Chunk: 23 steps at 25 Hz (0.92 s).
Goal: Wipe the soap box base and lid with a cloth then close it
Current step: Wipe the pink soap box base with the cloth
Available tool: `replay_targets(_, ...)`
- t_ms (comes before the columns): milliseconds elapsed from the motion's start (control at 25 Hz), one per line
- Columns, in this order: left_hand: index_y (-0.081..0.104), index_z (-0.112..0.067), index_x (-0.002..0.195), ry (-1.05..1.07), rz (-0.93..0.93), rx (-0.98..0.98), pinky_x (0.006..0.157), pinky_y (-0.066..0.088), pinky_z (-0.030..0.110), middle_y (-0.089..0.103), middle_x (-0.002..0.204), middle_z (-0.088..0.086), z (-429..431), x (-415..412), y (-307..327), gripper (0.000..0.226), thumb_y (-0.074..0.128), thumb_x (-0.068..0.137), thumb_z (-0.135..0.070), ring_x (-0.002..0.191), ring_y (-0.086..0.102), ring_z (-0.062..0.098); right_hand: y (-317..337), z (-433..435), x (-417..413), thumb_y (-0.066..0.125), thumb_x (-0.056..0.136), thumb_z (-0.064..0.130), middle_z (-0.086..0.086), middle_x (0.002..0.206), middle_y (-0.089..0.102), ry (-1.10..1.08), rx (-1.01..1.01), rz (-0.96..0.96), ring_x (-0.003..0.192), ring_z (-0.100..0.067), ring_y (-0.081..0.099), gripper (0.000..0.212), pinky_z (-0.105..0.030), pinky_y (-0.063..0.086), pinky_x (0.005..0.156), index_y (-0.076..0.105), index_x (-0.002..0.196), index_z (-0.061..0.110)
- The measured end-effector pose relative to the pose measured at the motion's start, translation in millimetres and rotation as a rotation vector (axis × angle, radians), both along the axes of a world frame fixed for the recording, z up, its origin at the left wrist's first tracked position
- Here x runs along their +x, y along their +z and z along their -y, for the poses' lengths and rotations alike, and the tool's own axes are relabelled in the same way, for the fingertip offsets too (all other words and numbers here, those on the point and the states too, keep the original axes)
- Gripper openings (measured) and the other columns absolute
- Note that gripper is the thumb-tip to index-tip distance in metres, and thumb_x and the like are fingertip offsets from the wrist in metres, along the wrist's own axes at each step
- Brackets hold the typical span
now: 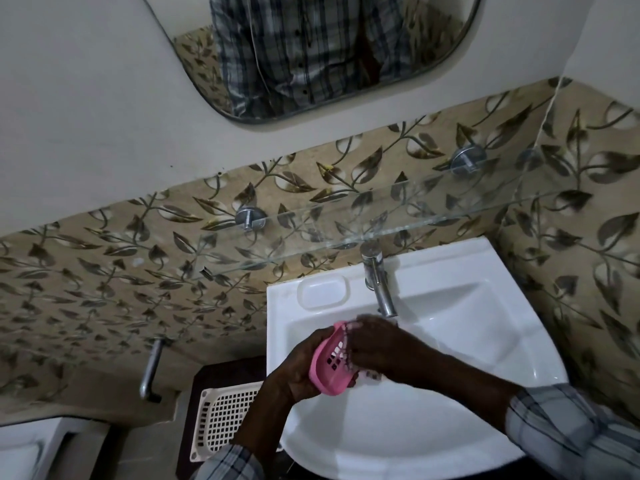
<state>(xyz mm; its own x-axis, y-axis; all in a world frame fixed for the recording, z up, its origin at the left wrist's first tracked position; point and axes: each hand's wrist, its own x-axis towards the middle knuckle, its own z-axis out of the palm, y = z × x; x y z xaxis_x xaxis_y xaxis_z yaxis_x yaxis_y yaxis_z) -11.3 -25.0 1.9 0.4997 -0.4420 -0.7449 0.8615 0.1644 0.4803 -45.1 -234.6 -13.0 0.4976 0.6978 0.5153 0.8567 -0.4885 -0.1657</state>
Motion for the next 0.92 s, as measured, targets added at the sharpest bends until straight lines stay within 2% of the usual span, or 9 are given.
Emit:
replay_targets(80,0.074,-0.003,0.108,0.048,0.018,0.004,0.080,0.055,0.042,0.073,0.096,0.020,-1,5,1,0.046,0.057,0.088,-0.041,0.084,0.068,0.033,2,-6,-4,0.060,0.087,0.003,-0.008,0.105,0.074,-0.113,0.051,-0.013,0.103,-0.028,0.069,0.021,-0.041,0.052,0.096,0.076,0.097,0.012)
replay_targets(160,0.076,-0.003,0.104,0.111,0.059,0.006,0.073,0.059,0.037,0.073,0.092,0.022,7,5,4,0.045,0.059,0.085,-0.040,0.080,0.071,0.033,-4,-33,-21,0.060,0.078,0.003,-0.003,0.103,0.073,-0.261,0.156,-0.224,0.096,-0.028,0.070,0.032,-0.032,0.057,0.087,0.073,0.104,0.016)
replay_targets(280,0.079,-0.005,0.100,0.216,0.156,0.004,0.076,0.059,0.038,0.074,0.095,0.023,23,-1,-4,0.045,0.060,0.083,-0.042,0.084,0.074,0.033,-1,-68,-22,0.065,0.081,0.020,0.004,0.092,0.076,-0.584,0.871,-1.103,0.087,-0.017,0.074,0.016,-0.038,0.062,0.080,0.070,0.097,0.024)
replay_targets(360,0.077,-0.008,0.108,0.272,0.164,0.000,0.079,0.058,0.038,0.073,0.098,0.022,23,-1,-3,0.046,0.060,0.083,-0.042,0.087,0.072,0.033,0,-69,-23,0.064,0.083,0.025,0.007,0.093,0.075,-0.611,0.873,-0.980,0.088,-0.012,0.073,0.018,-0.040,0.062,0.078,0.067,0.101,0.024)
replay_targets(480,0.068,-0.001,0.120,0.148,0.064,-0.020,0.077,0.056,0.039,0.070,0.101,0.023,11,-1,2,0.050,0.055,0.091,-0.041,0.087,0.068,0.035,-17,-28,-19,0.052,0.088,0.006,-0.003,0.109,0.071,-0.122,0.169,-0.135,0.105,-0.022,0.065,0.029,-0.045,0.053,0.099,0.068,0.108,0.019)
replay_targets(560,0.068,0.000,0.117,0.059,0.027,-0.031,0.079,0.055,0.041,0.070,0.101,0.023,4,0,2,0.048,0.059,0.089,-0.038,0.086,0.068,0.035,-4,7,9,0.052,0.098,0.006,-0.012,0.112,0.071,0.037,0.005,0.030,0.112,-0.028,0.063,0.021,-0.049,0.045,0.108,0.072,0.105,0.010)
replay_targets(760,0.067,0.007,0.115,0.259,0.062,-0.133,0.084,0.057,0.042,0.069,0.101,0.026,16,-8,-3,0.078,0.094,0.051,-0.029,0.089,0.069,0.036,0,-44,-14,0.047,0.072,0.007,-0.006,0.100,0.075,-0.347,0.195,-0.189,0.095,-0.025,0.070,0.039,-0.029,0.059,0.083,0.076,0.097,0.015)
replay_targets(840,0.067,0.008,0.111,0.323,0.087,-0.131,0.082,0.057,0.042,0.068,0.099,0.027,18,-19,-17,0.084,0.096,0.044,-0.034,0.089,0.068,0.037,7,-69,-34,0.050,0.071,0.011,0.000,0.099,0.076,-0.513,0.378,-0.643,0.093,-0.021,0.071,0.040,-0.022,0.057,0.078,0.074,0.102,0.020)
replay_targets(920,0.067,0.005,0.114,0.385,0.140,-0.095,0.084,0.058,0.043,0.071,0.102,0.026,24,-28,-24,0.067,0.080,0.068,-0.042,0.093,0.070,0.037,21,-77,-20,0.060,0.079,0.017,0.000,0.092,0.076,-0.814,0.738,-1.039,0.088,-0.021,0.073,0.021,-0.031,0.060,0.077,0.073,0.096,0.018)
